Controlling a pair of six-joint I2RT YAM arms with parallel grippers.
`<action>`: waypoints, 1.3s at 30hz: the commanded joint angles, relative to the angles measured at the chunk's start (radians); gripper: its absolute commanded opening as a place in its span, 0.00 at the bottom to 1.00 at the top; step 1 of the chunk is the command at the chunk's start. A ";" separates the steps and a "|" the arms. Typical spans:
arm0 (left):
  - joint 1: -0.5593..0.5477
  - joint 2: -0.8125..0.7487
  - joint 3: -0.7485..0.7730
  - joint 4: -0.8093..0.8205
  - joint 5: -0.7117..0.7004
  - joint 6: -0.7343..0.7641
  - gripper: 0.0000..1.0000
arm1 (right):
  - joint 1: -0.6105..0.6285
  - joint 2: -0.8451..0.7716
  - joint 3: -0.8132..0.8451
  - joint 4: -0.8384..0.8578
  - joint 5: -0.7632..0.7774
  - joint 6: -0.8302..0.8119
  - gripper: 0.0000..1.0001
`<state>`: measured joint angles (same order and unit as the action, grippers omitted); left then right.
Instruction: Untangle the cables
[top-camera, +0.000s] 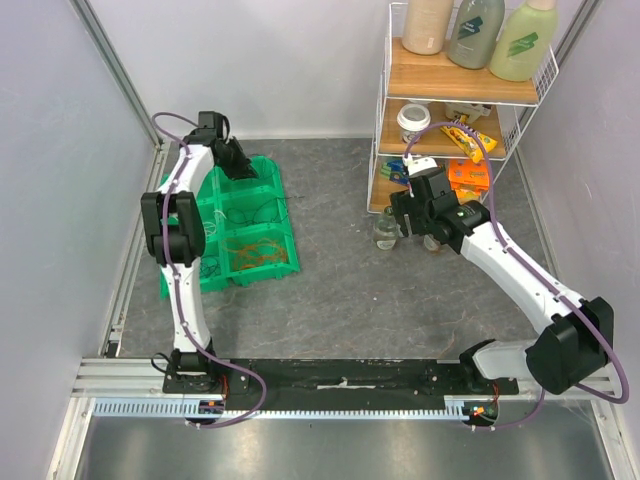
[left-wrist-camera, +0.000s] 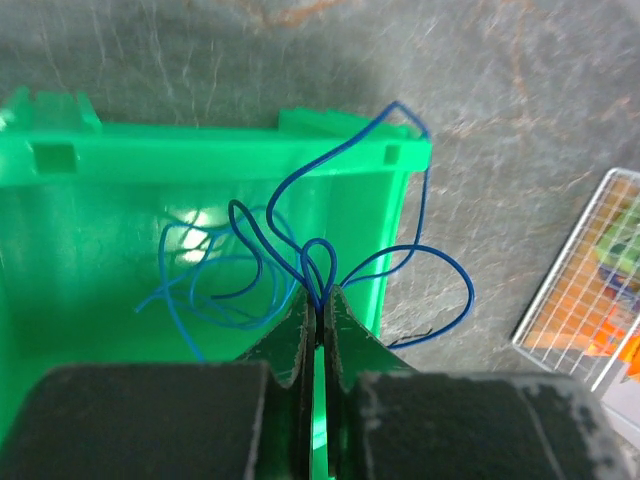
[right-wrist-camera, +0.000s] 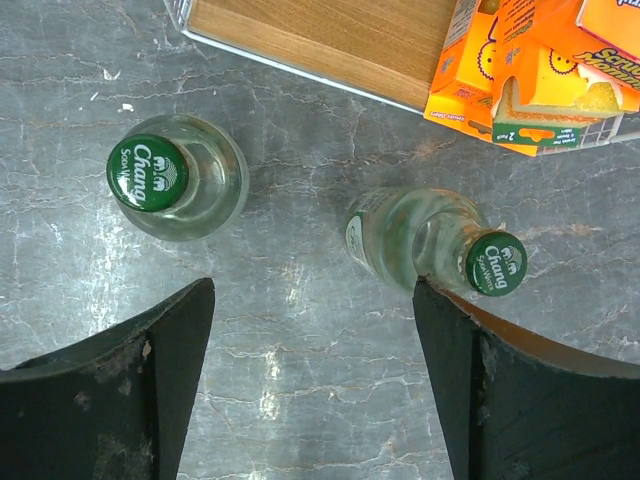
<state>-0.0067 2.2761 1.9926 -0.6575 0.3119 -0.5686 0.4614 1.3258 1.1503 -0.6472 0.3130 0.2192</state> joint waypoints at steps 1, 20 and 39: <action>-0.065 -0.004 0.048 -0.103 -0.062 0.058 0.02 | -0.009 -0.020 -0.014 0.011 0.009 0.000 0.88; -0.164 -0.170 -0.222 -0.136 -0.267 0.133 0.02 | -0.023 0.062 0.040 -0.032 -0.051 0.000 0.88; -0.093 -0.428 -0.307 -0.074 -0.037 0.076 0.02 | -0.023 0.015 -0.020 -0.011 -0.072 0.019 0.88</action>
<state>-0.1562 1.9347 1.6596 -0.7696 0.1829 -0.4641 0.4412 1.3861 1.1183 -0.6743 0.2405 0.2352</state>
